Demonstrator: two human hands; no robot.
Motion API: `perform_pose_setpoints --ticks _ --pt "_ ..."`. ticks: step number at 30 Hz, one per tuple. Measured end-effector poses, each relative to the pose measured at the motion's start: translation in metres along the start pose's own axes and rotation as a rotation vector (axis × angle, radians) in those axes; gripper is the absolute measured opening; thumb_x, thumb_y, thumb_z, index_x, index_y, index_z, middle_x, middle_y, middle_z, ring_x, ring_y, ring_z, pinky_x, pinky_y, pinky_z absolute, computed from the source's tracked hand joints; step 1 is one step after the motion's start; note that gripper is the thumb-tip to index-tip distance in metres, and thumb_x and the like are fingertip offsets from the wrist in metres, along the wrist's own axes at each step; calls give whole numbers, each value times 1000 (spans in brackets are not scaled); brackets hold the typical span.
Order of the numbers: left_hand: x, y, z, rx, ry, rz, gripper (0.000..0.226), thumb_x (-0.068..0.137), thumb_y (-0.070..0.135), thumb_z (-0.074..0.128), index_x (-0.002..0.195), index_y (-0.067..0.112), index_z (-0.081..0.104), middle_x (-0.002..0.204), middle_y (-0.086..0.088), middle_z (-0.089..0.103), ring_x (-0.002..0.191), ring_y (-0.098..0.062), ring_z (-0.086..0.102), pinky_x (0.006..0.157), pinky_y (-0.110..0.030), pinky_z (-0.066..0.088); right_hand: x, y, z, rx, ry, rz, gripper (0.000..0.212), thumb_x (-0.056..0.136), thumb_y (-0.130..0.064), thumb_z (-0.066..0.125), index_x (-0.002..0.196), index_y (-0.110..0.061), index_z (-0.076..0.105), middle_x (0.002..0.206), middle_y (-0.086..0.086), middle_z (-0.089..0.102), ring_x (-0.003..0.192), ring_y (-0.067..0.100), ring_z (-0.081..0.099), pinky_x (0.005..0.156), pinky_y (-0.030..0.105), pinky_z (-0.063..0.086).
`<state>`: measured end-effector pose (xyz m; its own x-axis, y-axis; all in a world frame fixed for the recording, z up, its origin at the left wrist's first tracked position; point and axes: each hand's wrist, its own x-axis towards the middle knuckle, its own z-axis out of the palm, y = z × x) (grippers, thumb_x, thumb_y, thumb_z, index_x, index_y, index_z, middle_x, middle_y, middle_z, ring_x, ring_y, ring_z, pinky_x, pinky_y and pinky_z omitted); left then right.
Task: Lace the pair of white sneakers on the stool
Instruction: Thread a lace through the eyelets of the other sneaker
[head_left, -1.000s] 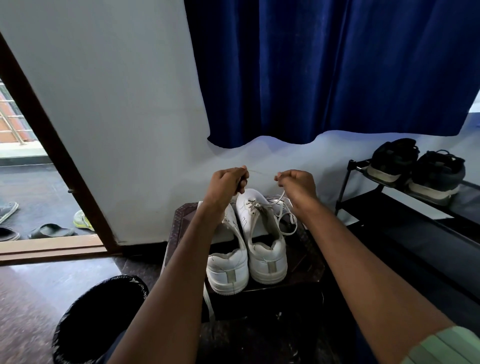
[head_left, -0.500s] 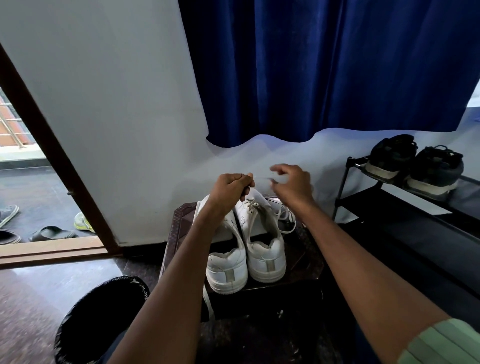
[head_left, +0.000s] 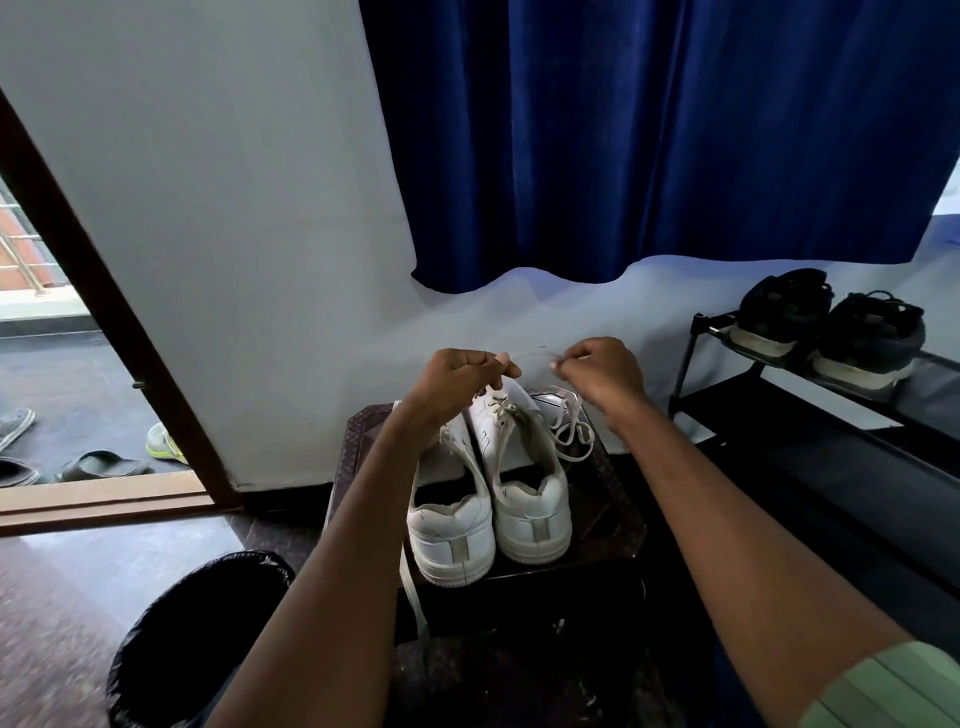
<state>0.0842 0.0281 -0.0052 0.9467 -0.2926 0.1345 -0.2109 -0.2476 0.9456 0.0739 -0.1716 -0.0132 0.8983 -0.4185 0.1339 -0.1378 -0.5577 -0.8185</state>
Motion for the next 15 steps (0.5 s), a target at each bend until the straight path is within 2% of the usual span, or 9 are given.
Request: perform_pose_setpoints --ticks 2,4,7,11,13,15 --pt "1 -1 1 12 32 21 31 104 20 59 102 -6 76 77 5 71 52 8 52 52 -4 36 -8 -14 -6 -49 -145 -18 34 82 -40 81 87 -9 66 83 4 65 74 22 60 70 39 53" --pt "2 -4 1 16 54 28 26 104 20 59 105 1 77 80 -7 70 48 5 50 49 -6 35 -14 -25 -10 -54 -355 -5 43 82 -44 81 89 -4 66 84 11 70 71 25 64 66 38 54" --pt "4 -10 2 53 37 6 18 102 19 63 93 13 78 76 -5 75 54 1 52 51 -12 41 -21 -28 -10 -87 -593 26 32 87 -30 81 93 1 74 85 16 74 68 27 68 69 39 59" --pt "1 -13 3 3 -39 -23 7 95 2 69 96 7 74 83 -13 74 61 -7 65 57 -16 51 -27 -25 -8 -87 -577 60 19 87 -10 73 96 7 75 89 25 77 73 33 76 73 40 63" --pt "-2 -10 2 1 -59 -27 12 91 -4 71 101 3 73 81 -17 71 59 -7 66 59 -16 54 -25 -21 -7 -34 -539 108 16 84 0 67 94 11 74 88 28 76 81 40 77 78 46 63" --pt "-5 -9 2 27 -70 -20 17 88 -6 74 103 1 72 77 -14 72 59 -9 69 61 -18 57 -22 -17 -5 6 -533 153 16 84 6 65 96 13 73 86 28 75 76 39 77 80 51 62"
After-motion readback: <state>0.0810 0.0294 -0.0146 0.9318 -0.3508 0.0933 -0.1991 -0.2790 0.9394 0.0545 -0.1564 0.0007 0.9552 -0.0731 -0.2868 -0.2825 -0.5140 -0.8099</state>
